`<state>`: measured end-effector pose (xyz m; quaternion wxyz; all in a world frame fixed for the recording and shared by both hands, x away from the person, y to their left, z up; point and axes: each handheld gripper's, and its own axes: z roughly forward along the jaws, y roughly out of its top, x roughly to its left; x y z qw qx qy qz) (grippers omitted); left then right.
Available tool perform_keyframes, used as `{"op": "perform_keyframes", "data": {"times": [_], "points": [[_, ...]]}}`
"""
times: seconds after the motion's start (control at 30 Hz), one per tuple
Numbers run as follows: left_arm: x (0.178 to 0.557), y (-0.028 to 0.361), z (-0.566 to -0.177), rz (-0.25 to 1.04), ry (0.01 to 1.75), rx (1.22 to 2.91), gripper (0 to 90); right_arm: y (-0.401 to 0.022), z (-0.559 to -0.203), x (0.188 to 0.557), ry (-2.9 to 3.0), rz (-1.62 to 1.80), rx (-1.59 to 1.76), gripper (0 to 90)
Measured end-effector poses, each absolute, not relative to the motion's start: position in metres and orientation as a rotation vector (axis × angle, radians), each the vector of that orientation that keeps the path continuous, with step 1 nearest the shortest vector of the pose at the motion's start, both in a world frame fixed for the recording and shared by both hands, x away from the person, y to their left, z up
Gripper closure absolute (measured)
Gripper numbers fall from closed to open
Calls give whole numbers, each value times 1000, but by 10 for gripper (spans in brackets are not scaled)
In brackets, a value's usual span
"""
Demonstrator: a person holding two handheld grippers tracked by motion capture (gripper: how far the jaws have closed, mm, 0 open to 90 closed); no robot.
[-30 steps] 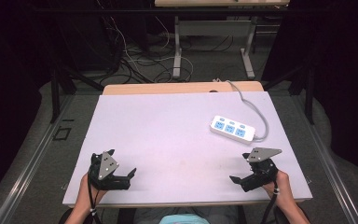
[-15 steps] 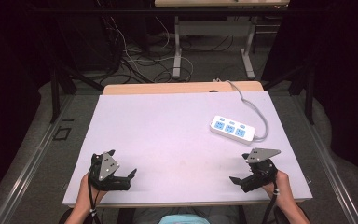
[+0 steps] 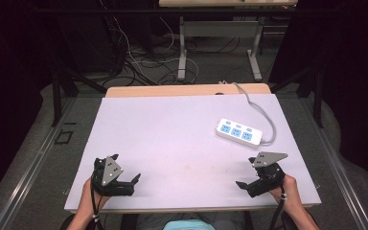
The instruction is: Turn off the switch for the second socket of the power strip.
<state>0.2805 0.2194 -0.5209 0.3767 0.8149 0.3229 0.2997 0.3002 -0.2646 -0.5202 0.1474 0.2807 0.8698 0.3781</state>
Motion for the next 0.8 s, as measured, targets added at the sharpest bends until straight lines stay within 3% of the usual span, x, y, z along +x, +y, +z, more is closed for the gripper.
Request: {"op": "perform_keyframes", "data": {"times": [0.8], "points": [[281, 219, -521, 770, 823, 2087, 18, -259, -516, 310, 2482, 1098, 781, 25]]}}
